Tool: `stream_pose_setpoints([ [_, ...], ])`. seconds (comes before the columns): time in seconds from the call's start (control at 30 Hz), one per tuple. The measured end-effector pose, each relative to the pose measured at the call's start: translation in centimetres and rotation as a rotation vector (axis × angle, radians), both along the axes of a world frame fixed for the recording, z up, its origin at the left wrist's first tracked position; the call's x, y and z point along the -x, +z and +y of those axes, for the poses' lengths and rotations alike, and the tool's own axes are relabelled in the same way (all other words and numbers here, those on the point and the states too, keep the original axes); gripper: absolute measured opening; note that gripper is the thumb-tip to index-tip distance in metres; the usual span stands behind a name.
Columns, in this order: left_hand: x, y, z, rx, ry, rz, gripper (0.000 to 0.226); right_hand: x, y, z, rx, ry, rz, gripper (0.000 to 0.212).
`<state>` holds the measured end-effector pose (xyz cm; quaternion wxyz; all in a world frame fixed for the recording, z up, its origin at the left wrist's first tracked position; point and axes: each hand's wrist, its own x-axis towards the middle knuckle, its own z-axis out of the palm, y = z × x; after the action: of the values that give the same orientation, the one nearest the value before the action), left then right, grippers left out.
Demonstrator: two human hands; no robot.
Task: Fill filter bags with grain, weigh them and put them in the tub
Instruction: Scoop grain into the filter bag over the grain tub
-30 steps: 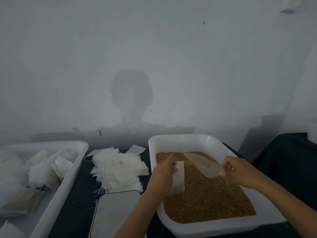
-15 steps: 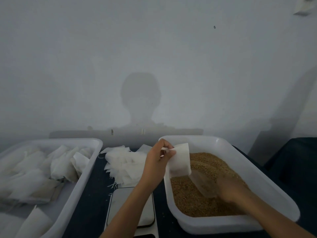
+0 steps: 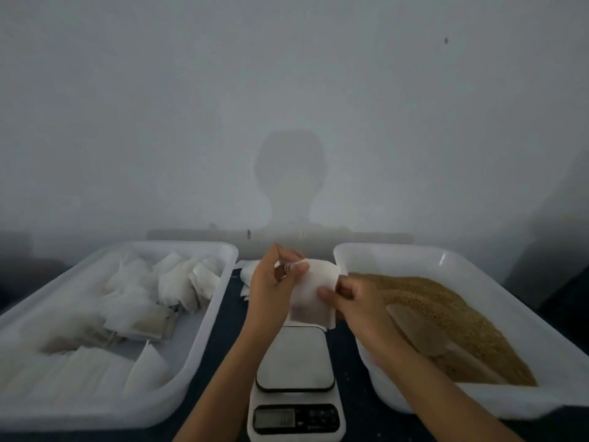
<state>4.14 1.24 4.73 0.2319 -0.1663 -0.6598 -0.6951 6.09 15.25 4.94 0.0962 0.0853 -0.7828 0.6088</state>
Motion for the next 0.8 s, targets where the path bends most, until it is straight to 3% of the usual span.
stream_pose_setpoints([
  [0.13, 0.1, -3.6, -2.0, 0.027, 0.05, -0.229, 0.038, 0.6, -2.5, -2.4, -0.113, -0.075, 0.033, 0.023],
  [0.23, 0.1, -6.3, -3.0, 0.159, 0.1, -0.321, 0.03, 1.3, -4.6, -3.3, -0.199, -0.133, 0.035, 0.026],
  [0.3, 0.3, -7.7, -3.4, 0.264, 0.154, -0.322, 0.024, 1.6, -5.9, -3.6, -0.243, -0.149, 0.036, 0.024],
  [0.43, 0.9, -9.3, -3.4, 0.412, 0.213, -0.321, 0.034, 2.1, -8.0, -3.2, -0.337, -0.165, 0.086, 0.022],
  [0.63, 1.4, -10.4, -3.5, 0.558, 0.286, -0.204, 0.036, 3.0, -10.0, -2.4, -0.373, -0.141, 0.071, 0.018],
  [0.7, 1.5, -10.6, -4.1, 0.512, 0.32, -0.171, 0.035, 3.2, -10.1, -1.9, -0.303, -0.143, 0.103, 0.011],
  [0.8, 1.4, -11.3, -5.2, 0.318, 0.375, -0.215, 0.027, 3.4, -10.0, -1.1, -0.108, -0.152, 0.064, 0.017],
])
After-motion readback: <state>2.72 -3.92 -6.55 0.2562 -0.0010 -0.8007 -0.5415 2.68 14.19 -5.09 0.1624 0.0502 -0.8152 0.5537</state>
